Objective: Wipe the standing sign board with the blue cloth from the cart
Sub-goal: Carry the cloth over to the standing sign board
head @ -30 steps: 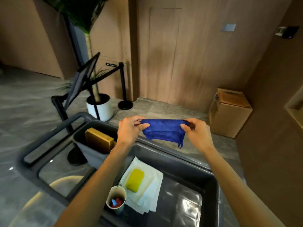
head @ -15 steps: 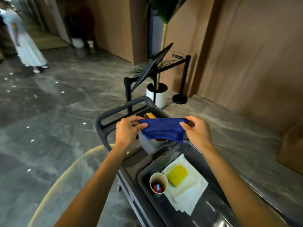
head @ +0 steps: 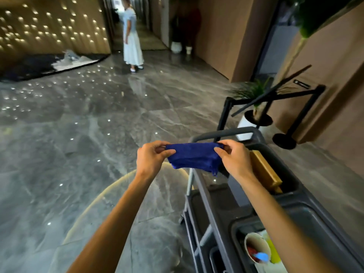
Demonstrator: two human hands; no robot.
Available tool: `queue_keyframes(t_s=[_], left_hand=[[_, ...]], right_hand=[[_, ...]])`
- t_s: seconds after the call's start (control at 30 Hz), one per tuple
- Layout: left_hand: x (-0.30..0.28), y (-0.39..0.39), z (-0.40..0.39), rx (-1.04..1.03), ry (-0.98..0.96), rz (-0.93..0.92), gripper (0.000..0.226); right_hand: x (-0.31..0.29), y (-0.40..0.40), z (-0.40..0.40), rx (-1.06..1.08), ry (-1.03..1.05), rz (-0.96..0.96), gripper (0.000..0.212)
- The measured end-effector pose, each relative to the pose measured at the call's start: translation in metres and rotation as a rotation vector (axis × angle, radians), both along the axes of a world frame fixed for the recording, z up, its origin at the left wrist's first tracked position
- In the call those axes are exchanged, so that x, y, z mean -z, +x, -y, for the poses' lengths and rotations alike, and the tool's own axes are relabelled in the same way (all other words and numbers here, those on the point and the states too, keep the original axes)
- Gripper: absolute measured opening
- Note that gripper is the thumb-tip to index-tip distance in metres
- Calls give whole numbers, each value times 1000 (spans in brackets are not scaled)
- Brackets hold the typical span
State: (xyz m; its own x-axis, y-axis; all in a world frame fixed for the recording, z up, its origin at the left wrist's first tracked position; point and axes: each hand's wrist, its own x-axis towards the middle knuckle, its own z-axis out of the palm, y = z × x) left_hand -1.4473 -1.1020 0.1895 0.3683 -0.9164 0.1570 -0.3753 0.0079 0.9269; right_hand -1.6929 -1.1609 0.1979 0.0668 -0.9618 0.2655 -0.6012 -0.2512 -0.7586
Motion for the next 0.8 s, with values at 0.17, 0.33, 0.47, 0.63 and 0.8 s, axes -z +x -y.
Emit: queue_keyframes(t_s=[0.17, 0.33, 0.47, 0.63, 0.8], left_hand=[[6, 99, -27, -177, 0, -12, 31], [14, 189, -70, -334, 5, 7, 28], [22, 246, -126, -490, 12, -10, 25], [31, 299, -213, -737, 32, -54, 23], [36, 332, -299, -979, 45, -58, 20]], right_hand=[[3, 112, 15, -196, 41, 43, 13], [12, 219, 8, -350, 20, 20, 12], [19, 303, -10, -522, 59, -8, 14], [28, 403, -56, -771, 87, -6, 14], [33, 488, -117, -998, 93, -30, 22]])
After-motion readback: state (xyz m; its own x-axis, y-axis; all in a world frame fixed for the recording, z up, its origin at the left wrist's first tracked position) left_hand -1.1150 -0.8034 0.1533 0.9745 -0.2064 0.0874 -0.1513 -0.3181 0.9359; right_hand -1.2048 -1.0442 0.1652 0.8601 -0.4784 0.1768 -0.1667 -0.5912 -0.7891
